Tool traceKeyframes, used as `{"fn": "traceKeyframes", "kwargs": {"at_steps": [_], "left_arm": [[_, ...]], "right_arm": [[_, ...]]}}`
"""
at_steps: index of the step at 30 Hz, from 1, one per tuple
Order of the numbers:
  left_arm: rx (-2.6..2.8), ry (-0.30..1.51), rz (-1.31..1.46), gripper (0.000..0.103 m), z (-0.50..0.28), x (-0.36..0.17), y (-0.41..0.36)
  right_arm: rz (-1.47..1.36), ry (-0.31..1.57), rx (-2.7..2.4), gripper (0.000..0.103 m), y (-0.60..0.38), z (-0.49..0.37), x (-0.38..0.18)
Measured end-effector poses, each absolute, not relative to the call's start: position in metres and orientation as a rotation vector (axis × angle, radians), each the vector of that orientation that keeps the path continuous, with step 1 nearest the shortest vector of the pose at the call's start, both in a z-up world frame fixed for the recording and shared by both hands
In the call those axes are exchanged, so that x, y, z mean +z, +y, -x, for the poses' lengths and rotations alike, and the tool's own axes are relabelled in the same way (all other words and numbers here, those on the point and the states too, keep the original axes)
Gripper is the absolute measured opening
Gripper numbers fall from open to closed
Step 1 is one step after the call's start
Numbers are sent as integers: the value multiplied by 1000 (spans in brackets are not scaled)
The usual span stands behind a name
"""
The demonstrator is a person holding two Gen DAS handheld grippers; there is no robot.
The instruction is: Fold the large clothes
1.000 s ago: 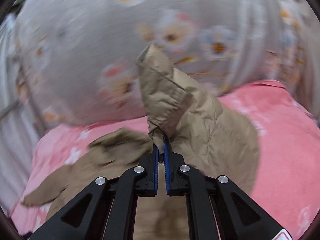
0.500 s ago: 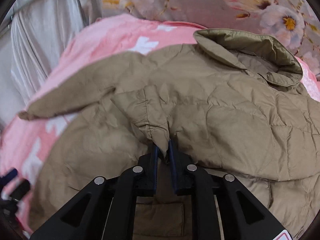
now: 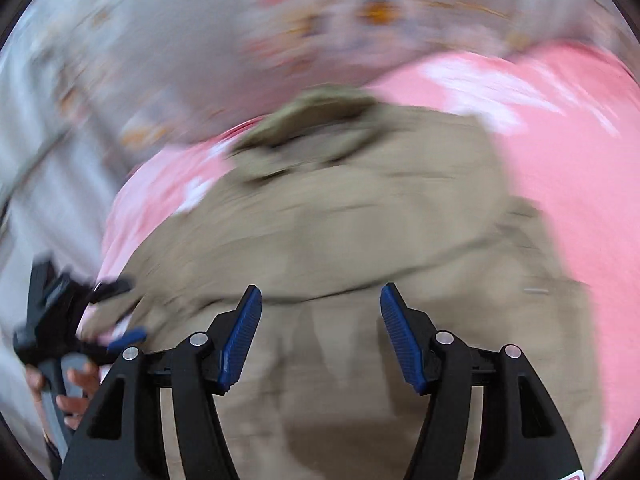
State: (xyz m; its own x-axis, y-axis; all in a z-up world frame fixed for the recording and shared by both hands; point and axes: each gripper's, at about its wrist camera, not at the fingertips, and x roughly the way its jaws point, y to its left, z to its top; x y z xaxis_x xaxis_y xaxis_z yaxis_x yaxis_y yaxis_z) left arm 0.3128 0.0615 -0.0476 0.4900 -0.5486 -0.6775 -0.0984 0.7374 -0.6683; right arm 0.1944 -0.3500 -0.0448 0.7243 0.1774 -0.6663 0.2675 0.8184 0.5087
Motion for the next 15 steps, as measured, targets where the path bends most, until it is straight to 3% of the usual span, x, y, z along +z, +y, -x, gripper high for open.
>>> {"fn": "traceKeyframes", "kwargs": {"at_steps": [1, 2, 3, 4, 5, 6, 8, 11, 15], "left_arm": [[-304, 1029, 717, 93, -316, -47, 58], [-305, 1029, 705, 81, -319, -47, 55], [-320, 1028, 679, 59, -324, -47, 50], [-328, 1030, 653, 48, -328, -46, 46], [-319, 1035, 621, 25, -332, -45, 44], [-303, 1028, 593, 11, -334, -43, 44], [-282, 990, 547, 7, -338, -35, 46], [-264, 908, 482, 5, -341, -13, 51], [-233, 851, 370, 4, -344, -6, 50]], "right_arm": [[-683, 763, -81, 62, -366, -196, -52], [-767, 752, -112, 62, -389, -197, -61], [-826, 747, -125, 62, -402, -198, -68], [-888, 741, -126, 62, -415, -201, -76], [-943, 734, -124, 60, -424, -204, -84], [-993, 723, -121, 59, -432, -210, -91], [-1027, 717, -119, 52, -439, -225, -98], [-1019, 703, -102, 3, -442, -243, -92], [-824, 590, -150, 1, -429, -230, -53]]}}
